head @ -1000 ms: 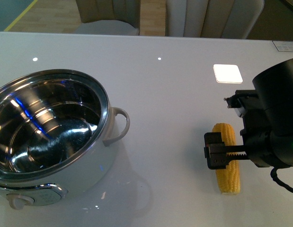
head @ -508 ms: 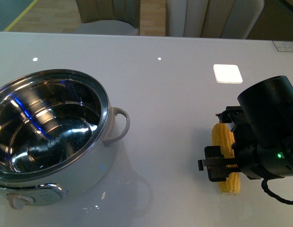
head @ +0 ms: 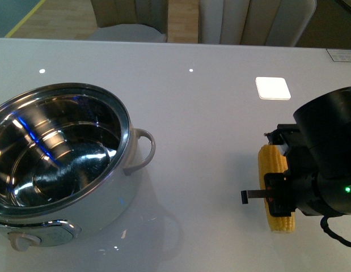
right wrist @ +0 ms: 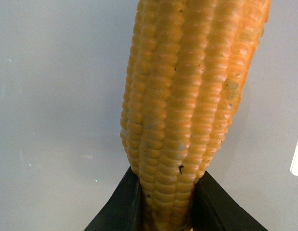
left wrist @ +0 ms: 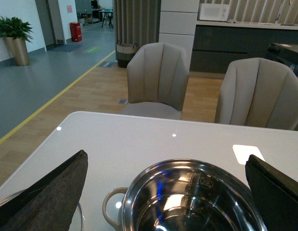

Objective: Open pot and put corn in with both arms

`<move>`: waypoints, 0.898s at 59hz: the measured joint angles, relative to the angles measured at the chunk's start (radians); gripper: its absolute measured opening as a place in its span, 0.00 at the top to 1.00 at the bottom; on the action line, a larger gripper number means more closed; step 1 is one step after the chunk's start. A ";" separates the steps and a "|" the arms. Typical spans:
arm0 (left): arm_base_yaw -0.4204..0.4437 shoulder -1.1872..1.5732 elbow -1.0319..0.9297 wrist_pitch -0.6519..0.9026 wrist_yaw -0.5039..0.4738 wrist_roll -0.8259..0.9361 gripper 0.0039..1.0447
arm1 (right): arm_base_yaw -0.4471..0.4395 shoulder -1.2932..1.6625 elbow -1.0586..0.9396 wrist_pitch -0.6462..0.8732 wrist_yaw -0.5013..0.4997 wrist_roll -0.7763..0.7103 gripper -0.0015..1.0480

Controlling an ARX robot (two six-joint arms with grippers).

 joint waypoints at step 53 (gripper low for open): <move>0.000 0.000 0.000 0.000 0.000 0.000 0.06 | 0.296 -0.177 0.455 -0.253 -0.219 0.403 0.87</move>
